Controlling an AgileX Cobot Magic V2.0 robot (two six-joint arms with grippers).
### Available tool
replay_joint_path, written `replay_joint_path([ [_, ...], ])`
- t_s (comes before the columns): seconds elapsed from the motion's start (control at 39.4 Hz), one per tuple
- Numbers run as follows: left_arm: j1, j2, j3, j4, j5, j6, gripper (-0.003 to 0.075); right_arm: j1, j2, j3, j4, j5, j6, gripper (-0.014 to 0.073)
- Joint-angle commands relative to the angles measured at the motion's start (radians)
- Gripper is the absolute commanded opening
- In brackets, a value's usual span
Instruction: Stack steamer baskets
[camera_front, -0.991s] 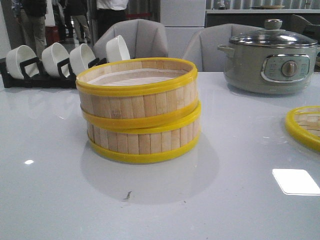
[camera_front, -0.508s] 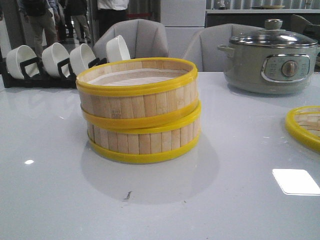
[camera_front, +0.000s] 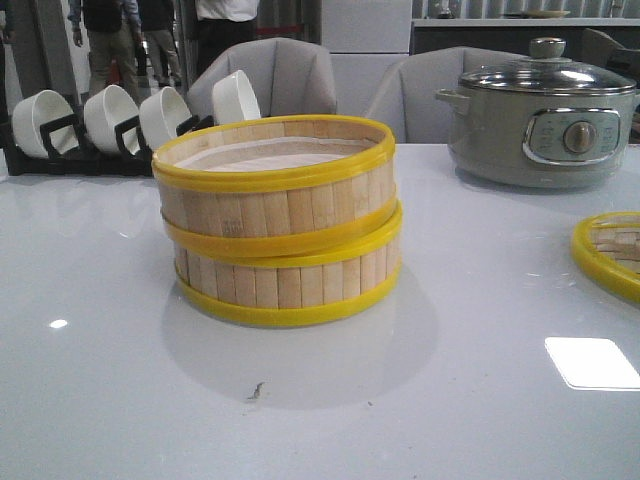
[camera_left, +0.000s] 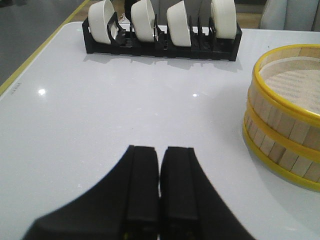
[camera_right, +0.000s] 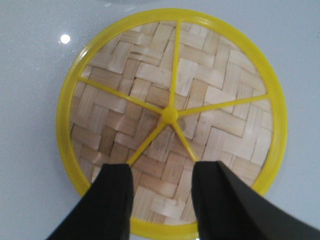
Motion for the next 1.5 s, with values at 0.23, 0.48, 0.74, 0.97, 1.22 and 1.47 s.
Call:
replay_joint_path([
  [0.23, 0.002, 0.004, -0.028, 0.001, -0.085, -0.008, 0.0084, -0.005, 0.137, -0.181, -0.007, 0.025, -0.004, 0.0392],
  [0.48, 0.002, 0.004, -0.028, 0.001, -0.085, -0.008, 0.0084, -0.005, 0.199, -0.222, -0.007, 0.057, -0.004, 0.0392],
  [0.74, 0.002, 0.004, -0.028, 0.001, -0.085, -0.008, 0.0084, -0.012, 0.215, -0.223, -0.007, 0.054, -0.004, 0.0392],
  [0.97, 0.002, 0.004, -0.028, 0.001, -0.085, -0.008, 0.0084, -0.023, 0.226, -0.223, -0.007, 0.058, -0.004, 0.0392],
  [1.22, 0.002, 0.004, -0.028, 0.001, -0.085, -0.008, 0.0084, -0.023, 0.240, -0.223, -0.007, 0.049, -0.004, 0.0392],
  [1.47, 0.002, 0.004, -0.028, 0.001, -0.085, -0.008, 0.0084, -0.023, 0.258, -0.223, -0.007, 0.056, -0.004, 0.0389],
])
